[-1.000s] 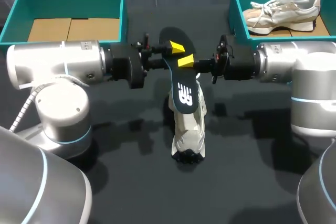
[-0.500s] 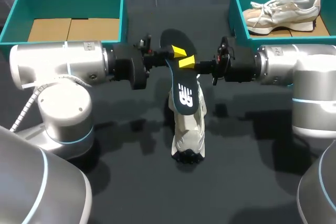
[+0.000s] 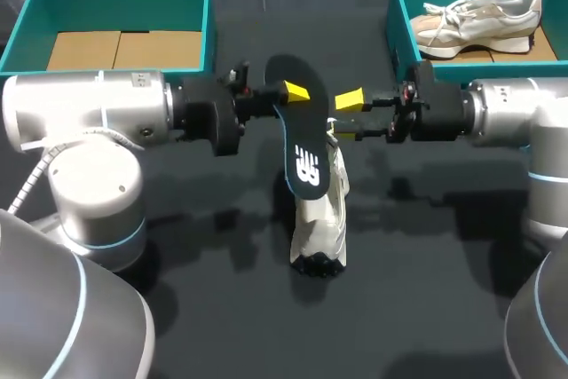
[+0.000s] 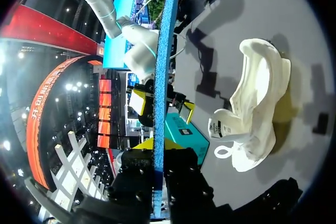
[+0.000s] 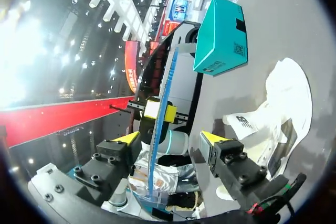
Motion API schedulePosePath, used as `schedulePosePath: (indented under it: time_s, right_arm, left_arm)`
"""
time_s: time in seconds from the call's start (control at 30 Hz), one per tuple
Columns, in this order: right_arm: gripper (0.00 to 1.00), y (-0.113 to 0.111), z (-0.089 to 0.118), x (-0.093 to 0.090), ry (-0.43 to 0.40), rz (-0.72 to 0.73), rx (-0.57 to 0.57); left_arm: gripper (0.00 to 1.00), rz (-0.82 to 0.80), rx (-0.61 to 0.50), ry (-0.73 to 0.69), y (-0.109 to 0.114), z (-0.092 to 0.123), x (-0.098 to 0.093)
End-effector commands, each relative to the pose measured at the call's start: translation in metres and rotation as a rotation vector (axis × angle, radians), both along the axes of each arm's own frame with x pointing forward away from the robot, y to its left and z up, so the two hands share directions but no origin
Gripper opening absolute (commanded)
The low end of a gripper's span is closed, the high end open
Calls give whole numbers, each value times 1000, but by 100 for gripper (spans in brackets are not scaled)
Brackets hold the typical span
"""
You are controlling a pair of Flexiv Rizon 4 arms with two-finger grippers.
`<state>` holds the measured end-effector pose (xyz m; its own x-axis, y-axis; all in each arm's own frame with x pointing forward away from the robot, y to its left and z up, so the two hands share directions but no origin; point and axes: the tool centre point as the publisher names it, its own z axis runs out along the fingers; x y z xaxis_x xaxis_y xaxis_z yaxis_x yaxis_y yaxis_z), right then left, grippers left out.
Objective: Take the shoe out of the shoebox, open the shoe tongue, remove and reinsert the insole, then place the shoe into the shoebox
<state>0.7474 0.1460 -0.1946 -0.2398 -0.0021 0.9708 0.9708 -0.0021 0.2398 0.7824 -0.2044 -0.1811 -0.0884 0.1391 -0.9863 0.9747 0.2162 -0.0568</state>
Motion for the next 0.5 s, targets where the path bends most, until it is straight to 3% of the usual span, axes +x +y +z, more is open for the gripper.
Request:
schedulePosePath:
  time_s: [0.03, 0.07, 0.4, 0.5]
  right_arm:
    - [100, -32, 4, -3, -52, 50, -23]
    - [100, -32, 4, -3, -52, 50, -23]
    - [100, -32, 4, -3, -52, 50, -23]
    - [100, -45, 3, -10, -205, 77, -70]
  left_arm:
    - [0, 0, 48, -4, 26, 9, -27]
    - [0, 10, 100, -31, 29, 10, -32]
    - [0, 10, 100, -31, 29, 10, -32]
    - [0, -23, 90, 16, 28, 16, -34]
